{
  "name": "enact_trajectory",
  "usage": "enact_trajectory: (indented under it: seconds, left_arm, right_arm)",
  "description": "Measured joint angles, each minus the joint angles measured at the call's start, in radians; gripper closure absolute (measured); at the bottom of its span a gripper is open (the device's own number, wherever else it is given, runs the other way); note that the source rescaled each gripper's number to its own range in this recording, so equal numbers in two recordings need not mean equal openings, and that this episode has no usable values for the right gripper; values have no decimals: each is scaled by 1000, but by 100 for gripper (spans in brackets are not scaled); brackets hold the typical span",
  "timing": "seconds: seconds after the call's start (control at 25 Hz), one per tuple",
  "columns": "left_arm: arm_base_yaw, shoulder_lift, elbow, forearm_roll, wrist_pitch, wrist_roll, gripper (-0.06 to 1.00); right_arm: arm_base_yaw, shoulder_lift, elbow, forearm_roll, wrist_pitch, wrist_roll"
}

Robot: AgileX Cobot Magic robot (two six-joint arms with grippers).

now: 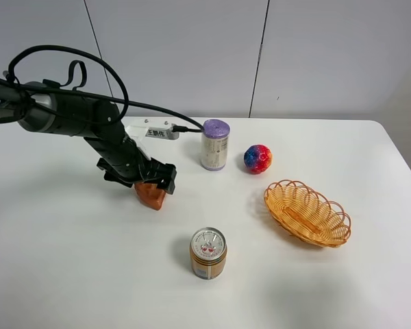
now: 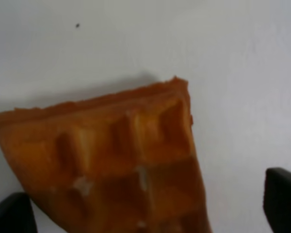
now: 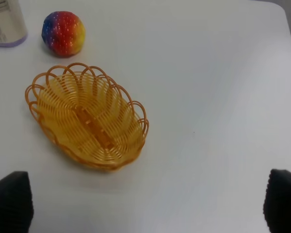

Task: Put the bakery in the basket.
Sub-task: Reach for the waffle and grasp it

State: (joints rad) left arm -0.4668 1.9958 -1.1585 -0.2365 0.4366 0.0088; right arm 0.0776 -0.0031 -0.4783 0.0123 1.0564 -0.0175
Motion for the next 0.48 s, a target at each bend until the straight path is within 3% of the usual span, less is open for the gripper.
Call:
enact_trajectory:
  seconds: [0.48]
  left_arm:
    - [-3,91,-20,30,-44,4,14]
  right_arm:
    - [0,0,0,0,0,0]
